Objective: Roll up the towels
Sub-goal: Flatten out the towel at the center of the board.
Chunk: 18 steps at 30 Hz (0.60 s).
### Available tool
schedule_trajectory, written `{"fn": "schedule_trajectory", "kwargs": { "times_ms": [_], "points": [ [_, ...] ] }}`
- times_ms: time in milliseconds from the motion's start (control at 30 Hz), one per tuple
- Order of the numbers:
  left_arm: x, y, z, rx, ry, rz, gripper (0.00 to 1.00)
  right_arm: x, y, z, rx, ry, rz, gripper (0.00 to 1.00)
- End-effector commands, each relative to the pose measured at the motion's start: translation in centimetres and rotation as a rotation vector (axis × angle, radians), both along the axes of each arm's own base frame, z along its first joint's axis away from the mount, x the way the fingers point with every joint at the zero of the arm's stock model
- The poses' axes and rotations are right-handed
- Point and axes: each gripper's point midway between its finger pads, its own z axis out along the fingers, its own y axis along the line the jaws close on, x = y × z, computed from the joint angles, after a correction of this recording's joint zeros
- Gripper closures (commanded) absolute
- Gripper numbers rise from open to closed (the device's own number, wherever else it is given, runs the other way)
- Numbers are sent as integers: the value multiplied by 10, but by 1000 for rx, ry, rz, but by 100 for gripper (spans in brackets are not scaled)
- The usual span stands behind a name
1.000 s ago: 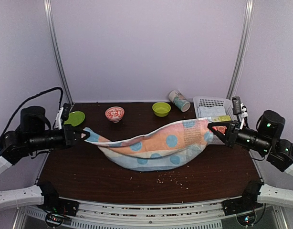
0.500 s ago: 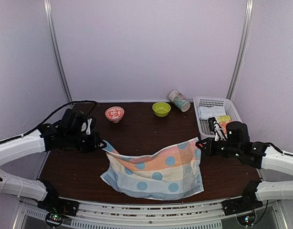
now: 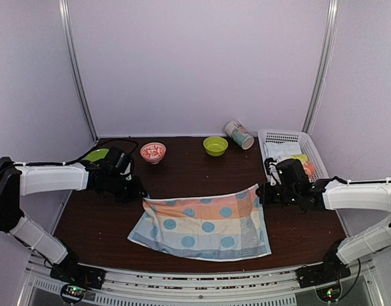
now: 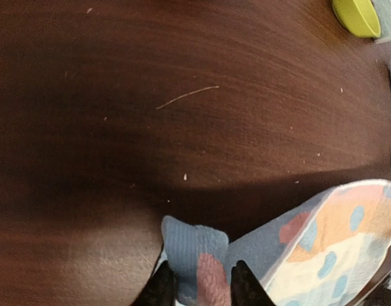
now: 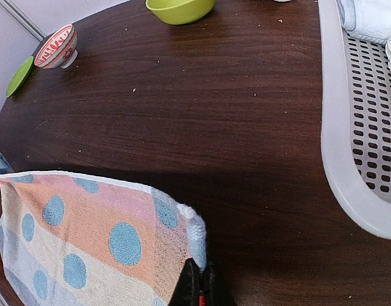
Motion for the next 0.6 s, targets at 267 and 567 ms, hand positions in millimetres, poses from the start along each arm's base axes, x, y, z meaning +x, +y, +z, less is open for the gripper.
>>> {"fn": "schedule_trajectory", "kwargs": {
  "times_ms": [267,567],
  "points": [
    [12,24,11,179,-51,4,30,19,-7,11,-100,-37,-37,100],
    [-36,38,-18,238,1,-7,37,19,0,8,-102,-22,3,100]
  ]
}}
